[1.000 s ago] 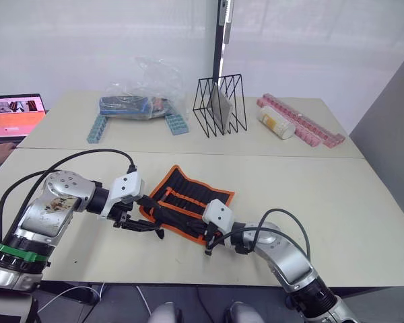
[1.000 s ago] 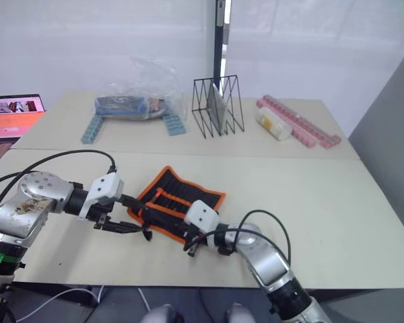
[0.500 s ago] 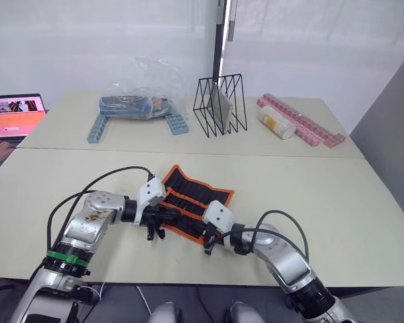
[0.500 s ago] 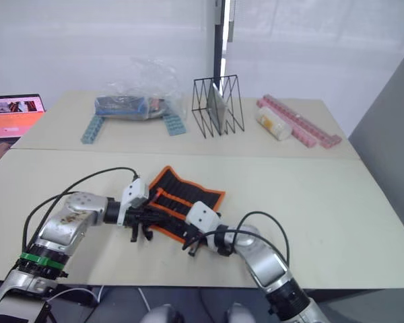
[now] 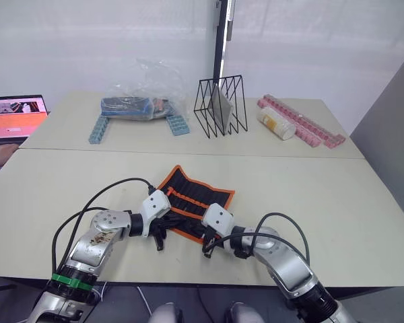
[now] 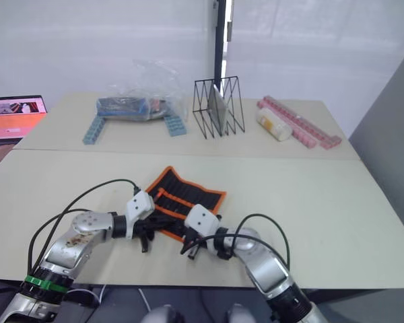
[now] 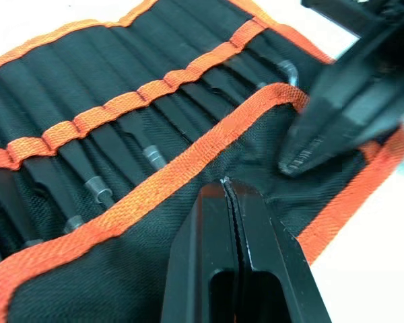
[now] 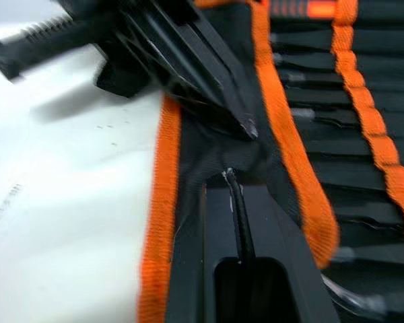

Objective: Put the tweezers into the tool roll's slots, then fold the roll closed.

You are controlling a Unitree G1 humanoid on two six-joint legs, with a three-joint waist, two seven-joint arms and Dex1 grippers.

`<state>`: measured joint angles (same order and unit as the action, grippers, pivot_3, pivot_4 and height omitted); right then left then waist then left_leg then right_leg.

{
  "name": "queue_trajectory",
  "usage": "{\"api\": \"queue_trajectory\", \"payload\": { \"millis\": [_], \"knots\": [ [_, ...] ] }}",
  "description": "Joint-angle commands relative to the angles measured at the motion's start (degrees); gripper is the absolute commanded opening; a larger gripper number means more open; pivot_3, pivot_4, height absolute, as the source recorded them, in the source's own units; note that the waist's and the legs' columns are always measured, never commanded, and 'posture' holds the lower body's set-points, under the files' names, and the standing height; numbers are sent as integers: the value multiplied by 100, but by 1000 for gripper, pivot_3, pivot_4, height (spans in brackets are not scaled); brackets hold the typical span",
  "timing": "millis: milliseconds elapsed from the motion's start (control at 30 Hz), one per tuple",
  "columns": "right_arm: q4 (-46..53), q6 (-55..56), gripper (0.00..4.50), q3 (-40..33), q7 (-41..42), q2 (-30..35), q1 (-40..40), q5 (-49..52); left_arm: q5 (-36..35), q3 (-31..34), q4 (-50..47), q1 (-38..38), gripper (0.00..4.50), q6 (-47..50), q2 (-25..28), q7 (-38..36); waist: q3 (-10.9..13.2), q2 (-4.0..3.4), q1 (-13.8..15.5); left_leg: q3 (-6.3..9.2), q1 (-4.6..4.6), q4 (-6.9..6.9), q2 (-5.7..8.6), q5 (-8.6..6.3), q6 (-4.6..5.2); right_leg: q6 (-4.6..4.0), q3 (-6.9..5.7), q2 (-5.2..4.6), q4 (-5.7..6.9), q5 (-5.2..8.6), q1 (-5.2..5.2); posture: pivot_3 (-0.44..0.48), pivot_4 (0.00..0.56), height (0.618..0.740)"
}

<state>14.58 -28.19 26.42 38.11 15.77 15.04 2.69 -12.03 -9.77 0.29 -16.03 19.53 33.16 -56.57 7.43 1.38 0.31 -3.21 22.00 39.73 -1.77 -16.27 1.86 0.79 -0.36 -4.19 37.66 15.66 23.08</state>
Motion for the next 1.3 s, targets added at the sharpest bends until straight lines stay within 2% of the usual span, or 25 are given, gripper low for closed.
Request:
{"api": "queue_trajectory", "payload": {
  "millis": [33,333,667,800,1133,1300],
  "knots": [
    [337,63,0,86,166,-108,50,210,167,-167,183,214,20,113,42,37,0,0,-8,0,0,0,-1,0,0,0,0,0,1,0,0,0,150,737],
    [-568,-61,0,242,-232,-193,194,-280,110,-197,56,216,20,55,41,-61,-1,-1,-23,0,-4,-2,0,0,0,0,-1,0,1,0,-1,0,150,737],
    [145,-621,0,57,24,645,-513,-128,265,-236,296,276,20,-207,140,-80,-10,-8,-16,0,-22,-12,2,-1,0,0,-5,-13,-10,0,-19,0,150,737],
    [360,-680,0,-17,50,860,-658,-94,296,-273,325,265,20,-274,152,-96,-15,-8,-18,0,-80,-43,-2,-1,-1,-1,-11,-14,-54,1,-82,0,150,737],
    [716,-623,0,-184,-20,737,-648,149,320,-330,402,219,20,-391,134,-67,-28,-17,-8,-2,-89,-69,-1,-1,-1,-1,-10,-24,-66,1,-86,0,150,737],
    [1129,-557,0,-772,-25,584,-851,680,264,-228,317,213,20,-444,124,-8,-26,-19,11,-1,-83,-73,-3,-1,-1,-1,-7,-30,-69,1,-82,0,150,737]
  ]
}}
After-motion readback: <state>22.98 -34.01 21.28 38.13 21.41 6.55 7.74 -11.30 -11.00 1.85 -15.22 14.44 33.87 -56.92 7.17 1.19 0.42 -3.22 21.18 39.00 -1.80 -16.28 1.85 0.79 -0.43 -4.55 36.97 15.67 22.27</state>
